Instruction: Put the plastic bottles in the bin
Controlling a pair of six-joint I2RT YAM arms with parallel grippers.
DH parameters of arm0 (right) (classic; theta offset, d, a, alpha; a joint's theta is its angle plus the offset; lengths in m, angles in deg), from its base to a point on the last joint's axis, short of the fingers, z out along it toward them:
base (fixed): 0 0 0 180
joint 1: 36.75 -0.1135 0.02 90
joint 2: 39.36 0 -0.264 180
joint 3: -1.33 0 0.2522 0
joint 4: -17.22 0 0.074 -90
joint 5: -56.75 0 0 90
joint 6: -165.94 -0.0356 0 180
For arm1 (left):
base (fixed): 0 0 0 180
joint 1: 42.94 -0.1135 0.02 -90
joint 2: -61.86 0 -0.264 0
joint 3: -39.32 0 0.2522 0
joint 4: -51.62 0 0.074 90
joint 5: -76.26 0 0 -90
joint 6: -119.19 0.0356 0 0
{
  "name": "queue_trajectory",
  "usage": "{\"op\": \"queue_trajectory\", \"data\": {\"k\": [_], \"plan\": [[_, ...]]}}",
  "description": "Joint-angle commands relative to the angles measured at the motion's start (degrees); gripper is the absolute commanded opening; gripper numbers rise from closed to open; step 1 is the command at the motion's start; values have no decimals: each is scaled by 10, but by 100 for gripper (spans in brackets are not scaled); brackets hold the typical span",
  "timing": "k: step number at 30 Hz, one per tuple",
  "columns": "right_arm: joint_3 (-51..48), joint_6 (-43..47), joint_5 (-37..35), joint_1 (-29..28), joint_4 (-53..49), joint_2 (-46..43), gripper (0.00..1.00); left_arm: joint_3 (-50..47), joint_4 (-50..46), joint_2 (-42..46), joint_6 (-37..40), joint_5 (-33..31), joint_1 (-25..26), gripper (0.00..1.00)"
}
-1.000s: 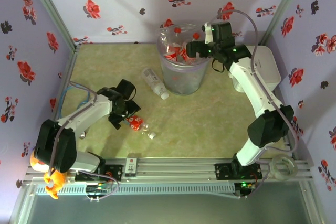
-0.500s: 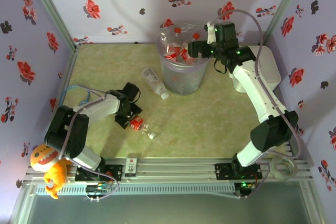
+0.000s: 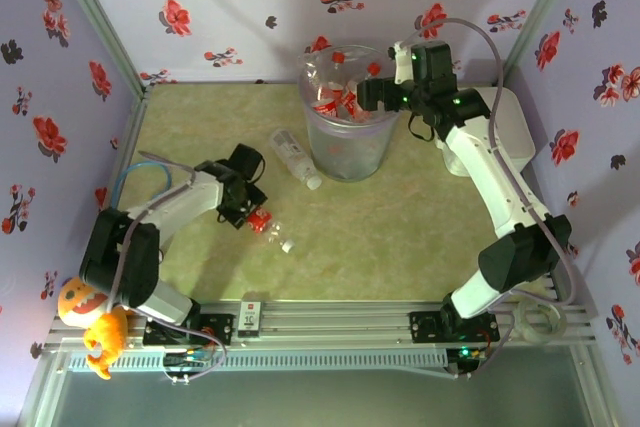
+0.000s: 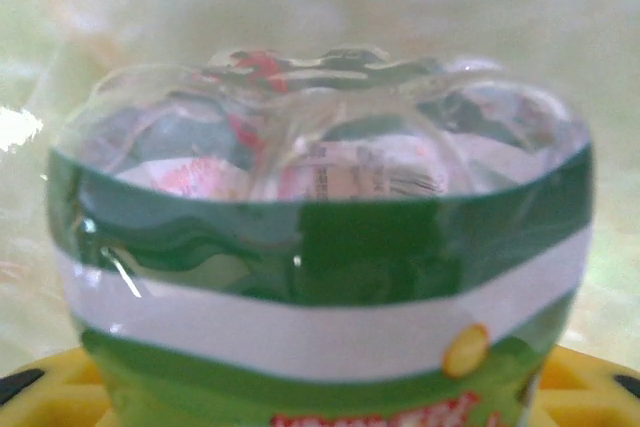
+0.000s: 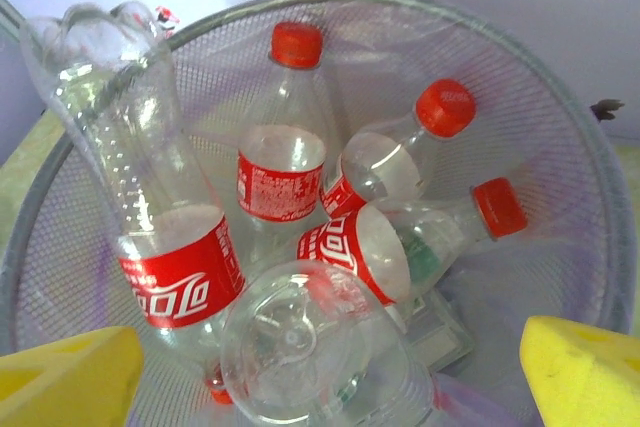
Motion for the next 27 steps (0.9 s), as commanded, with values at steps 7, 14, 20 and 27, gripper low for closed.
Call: {"op": "queue_trajectory", "data": {"k": [7, 14, 20, 27], "plan": [[56, 35, 172, -41, -56, 3, 95, 238, -35, 52, 194, -13, -44, 52], [121, 21, 250, -103, -59, 58, 95, 319, 156, 40, 232, 105, -62, 46], [159, -15, 281, -138, -30, 103, 94, 342, 228, 10, 209, 183, -62, 42], [199, -36, 287, -160, -23, 157, 92, 328, 291, 5, 188, 213, -55, 41]]}}
